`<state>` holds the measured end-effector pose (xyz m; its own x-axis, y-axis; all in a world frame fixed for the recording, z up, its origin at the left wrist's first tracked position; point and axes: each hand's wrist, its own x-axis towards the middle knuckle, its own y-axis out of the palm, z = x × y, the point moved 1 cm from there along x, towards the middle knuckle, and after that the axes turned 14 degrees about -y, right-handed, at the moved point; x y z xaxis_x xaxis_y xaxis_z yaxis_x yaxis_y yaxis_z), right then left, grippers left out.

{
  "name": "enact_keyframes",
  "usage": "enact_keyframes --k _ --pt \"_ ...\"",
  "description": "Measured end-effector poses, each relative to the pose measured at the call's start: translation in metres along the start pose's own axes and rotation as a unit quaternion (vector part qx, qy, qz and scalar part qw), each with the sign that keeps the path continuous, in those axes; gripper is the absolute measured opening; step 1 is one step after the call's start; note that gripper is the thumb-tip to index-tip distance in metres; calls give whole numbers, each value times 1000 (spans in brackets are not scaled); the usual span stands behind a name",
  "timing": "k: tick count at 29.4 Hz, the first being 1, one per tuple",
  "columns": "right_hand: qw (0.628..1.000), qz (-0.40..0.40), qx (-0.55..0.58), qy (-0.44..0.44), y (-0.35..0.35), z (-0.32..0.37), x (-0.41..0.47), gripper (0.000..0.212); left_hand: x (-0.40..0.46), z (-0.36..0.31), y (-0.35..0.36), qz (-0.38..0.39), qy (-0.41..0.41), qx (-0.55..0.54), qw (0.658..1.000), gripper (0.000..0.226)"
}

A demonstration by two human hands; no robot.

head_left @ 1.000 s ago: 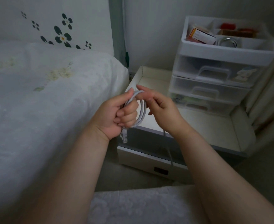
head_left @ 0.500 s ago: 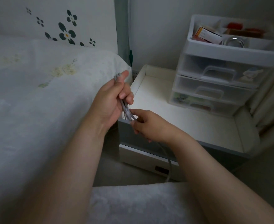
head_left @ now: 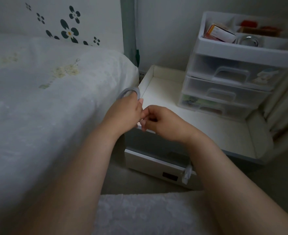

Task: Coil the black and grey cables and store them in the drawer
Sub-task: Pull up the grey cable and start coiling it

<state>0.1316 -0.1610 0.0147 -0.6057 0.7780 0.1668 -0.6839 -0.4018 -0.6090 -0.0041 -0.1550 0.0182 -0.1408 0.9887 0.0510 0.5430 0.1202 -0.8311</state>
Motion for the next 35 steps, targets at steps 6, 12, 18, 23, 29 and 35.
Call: enact_keyframes --k 6,12,18,23,29,35 --pt "999 -38 -7 -24 -7 -4 -3 17 0 0 -3 128 -11 -52 990 28" --pt "993 -8 -115 13 -27 -7 -6 37 -6 2 -10 230 -40 -148 961 55" --pt "983 -129 103 -75 -36 -6 -10 2 -7 5 -14 424 -27 -355 833 42" --pt "955 -260 105 -97 -25 -12 -4 11 -9 0 -11 465 -31 -516 719 41" --pt "951 -280 107 -79 -8 -20 3 21 -8 -5 -13 389 -30 -700 598 36" --pt "955 -250 144 -62 5 -19 6 26 -7 -9 -12 321 -64 -753 570 34"
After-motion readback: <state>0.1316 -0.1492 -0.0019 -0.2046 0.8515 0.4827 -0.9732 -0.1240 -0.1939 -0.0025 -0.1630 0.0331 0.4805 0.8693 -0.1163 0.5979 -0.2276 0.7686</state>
